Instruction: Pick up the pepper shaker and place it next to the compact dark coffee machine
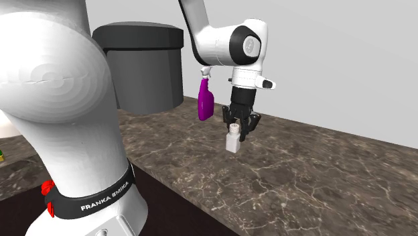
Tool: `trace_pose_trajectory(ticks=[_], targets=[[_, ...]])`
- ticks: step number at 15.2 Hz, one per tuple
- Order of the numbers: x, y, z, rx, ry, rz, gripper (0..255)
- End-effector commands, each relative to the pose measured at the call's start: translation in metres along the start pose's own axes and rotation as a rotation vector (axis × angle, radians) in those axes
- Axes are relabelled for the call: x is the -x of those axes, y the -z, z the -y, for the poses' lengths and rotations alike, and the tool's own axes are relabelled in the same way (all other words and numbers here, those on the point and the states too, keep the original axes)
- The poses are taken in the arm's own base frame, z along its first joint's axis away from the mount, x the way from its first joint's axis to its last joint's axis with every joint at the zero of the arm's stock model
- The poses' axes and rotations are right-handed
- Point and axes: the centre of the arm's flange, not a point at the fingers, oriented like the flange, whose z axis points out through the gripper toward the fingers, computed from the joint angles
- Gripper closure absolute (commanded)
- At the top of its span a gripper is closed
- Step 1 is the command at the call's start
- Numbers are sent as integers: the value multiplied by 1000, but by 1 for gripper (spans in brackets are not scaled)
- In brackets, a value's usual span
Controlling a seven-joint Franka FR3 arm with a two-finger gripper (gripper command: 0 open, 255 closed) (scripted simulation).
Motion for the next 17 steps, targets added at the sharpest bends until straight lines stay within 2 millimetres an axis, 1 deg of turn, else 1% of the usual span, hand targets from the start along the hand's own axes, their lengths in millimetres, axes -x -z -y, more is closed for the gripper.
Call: trace_pose_trajectory(ticks=[1,2,17], targets=[[0,0,0,0,0,0,255],[0,0,0,0,0,0,255],[15,78,-3,0,0,0,255]])
